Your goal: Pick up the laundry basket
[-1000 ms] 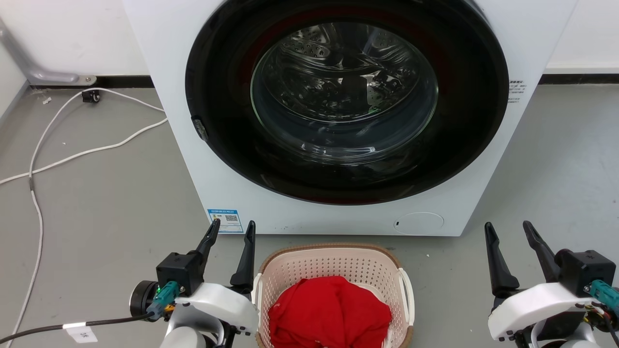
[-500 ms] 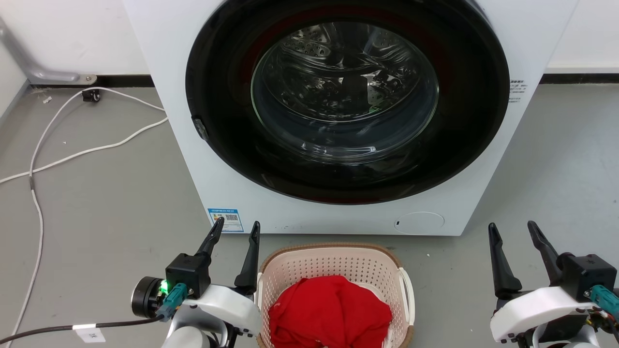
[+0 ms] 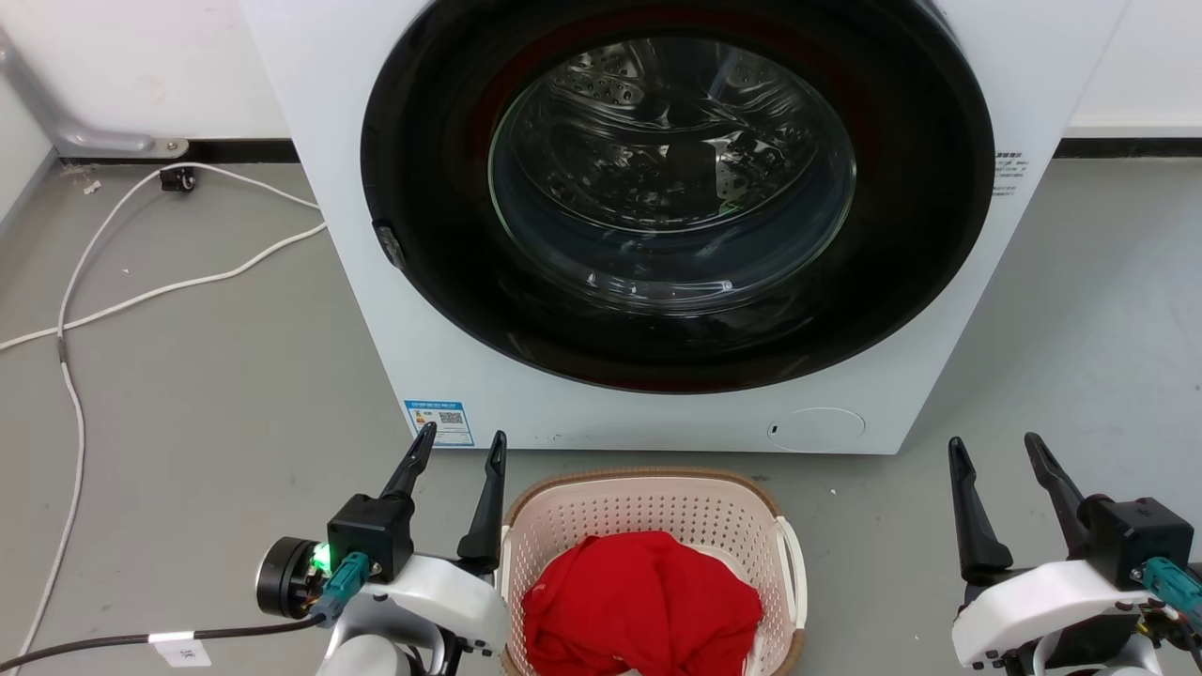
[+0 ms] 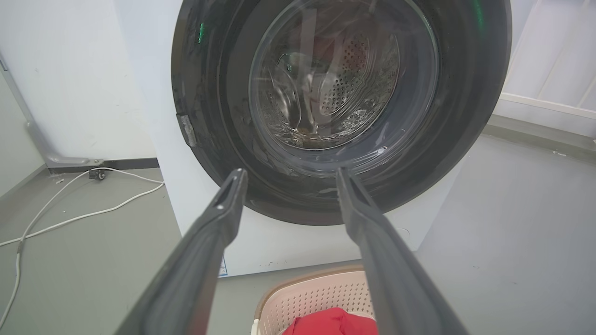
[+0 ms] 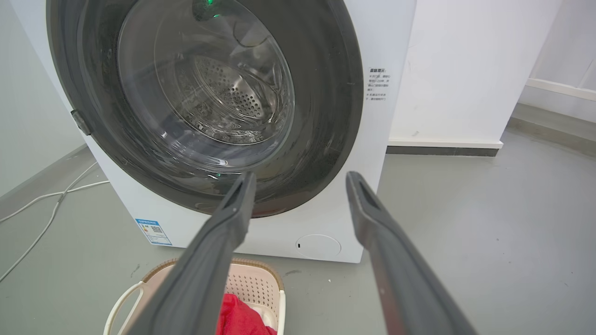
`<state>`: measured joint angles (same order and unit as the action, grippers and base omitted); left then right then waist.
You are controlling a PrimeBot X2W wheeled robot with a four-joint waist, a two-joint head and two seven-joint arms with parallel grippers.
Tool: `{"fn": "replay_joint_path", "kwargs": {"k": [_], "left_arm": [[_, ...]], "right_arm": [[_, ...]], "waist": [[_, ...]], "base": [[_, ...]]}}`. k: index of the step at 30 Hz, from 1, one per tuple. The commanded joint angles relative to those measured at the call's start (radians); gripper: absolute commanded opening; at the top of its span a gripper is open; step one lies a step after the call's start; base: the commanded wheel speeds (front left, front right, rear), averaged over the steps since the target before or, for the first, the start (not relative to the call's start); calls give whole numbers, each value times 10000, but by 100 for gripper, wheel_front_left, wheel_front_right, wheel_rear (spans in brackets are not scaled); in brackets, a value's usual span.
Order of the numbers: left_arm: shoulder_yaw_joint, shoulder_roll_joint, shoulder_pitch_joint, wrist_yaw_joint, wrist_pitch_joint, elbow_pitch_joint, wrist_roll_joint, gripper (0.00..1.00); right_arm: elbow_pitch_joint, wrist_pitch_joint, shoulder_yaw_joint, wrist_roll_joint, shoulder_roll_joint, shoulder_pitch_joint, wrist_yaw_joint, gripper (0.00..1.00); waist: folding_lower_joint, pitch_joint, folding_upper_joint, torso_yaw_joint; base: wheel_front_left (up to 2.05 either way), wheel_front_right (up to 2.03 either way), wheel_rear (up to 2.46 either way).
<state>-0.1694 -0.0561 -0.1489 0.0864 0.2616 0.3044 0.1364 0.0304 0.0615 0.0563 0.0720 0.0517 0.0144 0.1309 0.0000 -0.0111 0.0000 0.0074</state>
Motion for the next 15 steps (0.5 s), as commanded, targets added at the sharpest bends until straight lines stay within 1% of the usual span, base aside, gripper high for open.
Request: {"fn": "replay_joint_path", "kwargs": {"k": [1, 15], "left_arm": [[10, 5, -128, -45, 48, 3, 49, 100], [77, 18, -139, -93, 48, -31, 56, 100]], "right_arm": [[20, 34, 13, 45, -25, -79, -3, 100], [244, 157, 33, -4, -25, -232, -3, 100]], "waist": [[0, -12, 0, -2], [0, -113, 0, 0]], "base": [[0, 0, 0], [0, 0, 0]]}}
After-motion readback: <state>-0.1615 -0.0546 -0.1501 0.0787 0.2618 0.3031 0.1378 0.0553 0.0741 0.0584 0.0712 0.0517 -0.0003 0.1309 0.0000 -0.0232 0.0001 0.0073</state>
